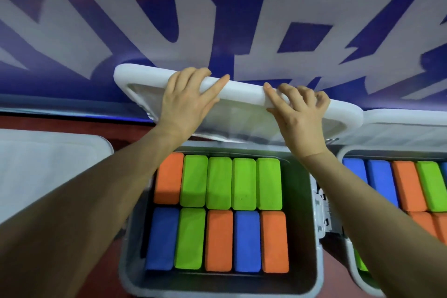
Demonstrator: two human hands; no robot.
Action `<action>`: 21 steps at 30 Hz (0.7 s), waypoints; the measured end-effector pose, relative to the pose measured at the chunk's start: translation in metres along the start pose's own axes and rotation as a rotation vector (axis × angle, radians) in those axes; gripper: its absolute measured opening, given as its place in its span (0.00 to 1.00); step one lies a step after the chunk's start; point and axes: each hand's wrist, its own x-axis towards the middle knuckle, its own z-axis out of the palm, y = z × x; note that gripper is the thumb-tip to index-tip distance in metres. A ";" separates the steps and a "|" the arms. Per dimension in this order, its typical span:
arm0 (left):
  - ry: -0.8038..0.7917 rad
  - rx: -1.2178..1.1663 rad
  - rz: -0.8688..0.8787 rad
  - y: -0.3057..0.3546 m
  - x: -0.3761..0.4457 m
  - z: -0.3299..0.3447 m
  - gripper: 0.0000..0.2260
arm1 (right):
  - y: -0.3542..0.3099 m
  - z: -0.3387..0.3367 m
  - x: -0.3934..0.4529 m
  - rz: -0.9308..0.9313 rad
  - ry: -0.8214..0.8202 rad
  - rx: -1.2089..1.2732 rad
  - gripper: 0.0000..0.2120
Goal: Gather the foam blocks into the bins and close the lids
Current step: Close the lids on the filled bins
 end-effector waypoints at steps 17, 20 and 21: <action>0.117 0.021 0.196 -0.049 0.081 -0.159 0.17 | -0.064 -0.162 0.091 0.027 0.067 -0.240 0.18; 0.089 0.004 0.223 -0.050 0.082 -0.183 0.17 | -0.074 -0.189 0.096 0.004 0.029 -0.277 0.17; 0.090 -0.023 0.218 -0.049 0.079 -0.186 0.17 | -0.076 -0.195 0.095 -0.005 -0.007 -0.275 0.17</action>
